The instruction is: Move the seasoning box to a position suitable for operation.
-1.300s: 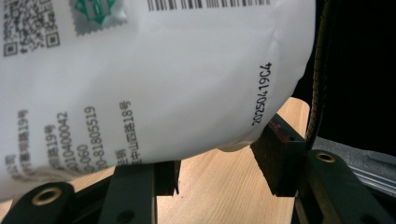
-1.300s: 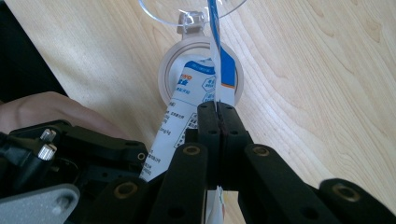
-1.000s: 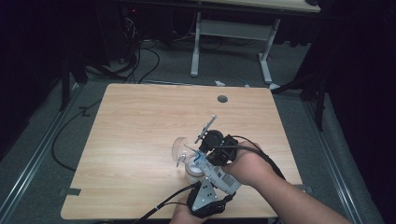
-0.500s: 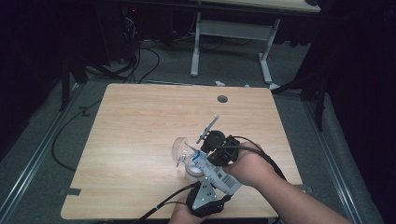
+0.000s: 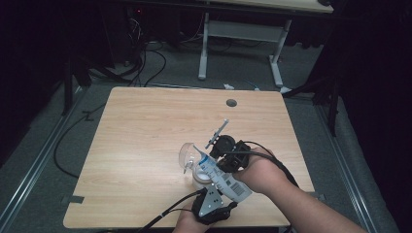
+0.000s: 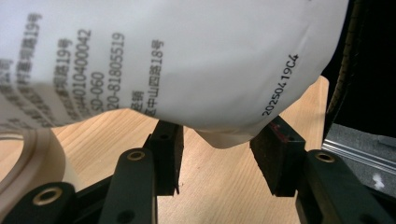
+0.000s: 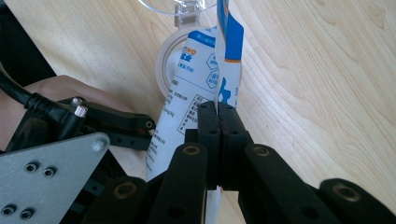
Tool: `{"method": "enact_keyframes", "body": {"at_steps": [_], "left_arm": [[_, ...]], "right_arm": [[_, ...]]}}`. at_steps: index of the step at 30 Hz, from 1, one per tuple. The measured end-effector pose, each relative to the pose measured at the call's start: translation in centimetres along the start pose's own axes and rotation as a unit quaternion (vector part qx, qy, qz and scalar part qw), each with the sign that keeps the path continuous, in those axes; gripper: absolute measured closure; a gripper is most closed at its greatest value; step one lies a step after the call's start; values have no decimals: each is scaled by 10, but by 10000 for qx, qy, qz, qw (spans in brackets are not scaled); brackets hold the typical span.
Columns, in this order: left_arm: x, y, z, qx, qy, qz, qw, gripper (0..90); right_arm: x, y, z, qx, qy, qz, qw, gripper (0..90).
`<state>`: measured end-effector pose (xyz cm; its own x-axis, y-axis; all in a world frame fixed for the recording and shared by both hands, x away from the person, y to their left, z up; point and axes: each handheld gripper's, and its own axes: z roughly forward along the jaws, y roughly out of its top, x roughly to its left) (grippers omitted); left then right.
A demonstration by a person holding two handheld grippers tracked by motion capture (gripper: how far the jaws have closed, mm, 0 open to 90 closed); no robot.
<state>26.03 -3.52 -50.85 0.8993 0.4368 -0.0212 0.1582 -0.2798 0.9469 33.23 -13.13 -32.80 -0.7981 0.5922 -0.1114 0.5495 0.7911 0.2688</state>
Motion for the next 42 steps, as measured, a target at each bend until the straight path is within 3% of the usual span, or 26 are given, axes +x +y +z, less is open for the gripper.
{"method": "enact_keyframes", "body": {"at_steps": [42], "left_arm": [[11, -17, 5, 237, 202, -189, 9993, 557]], "right_arm": [[-4, -18, -5, 15, -8, 184, 9998, 894]]}}
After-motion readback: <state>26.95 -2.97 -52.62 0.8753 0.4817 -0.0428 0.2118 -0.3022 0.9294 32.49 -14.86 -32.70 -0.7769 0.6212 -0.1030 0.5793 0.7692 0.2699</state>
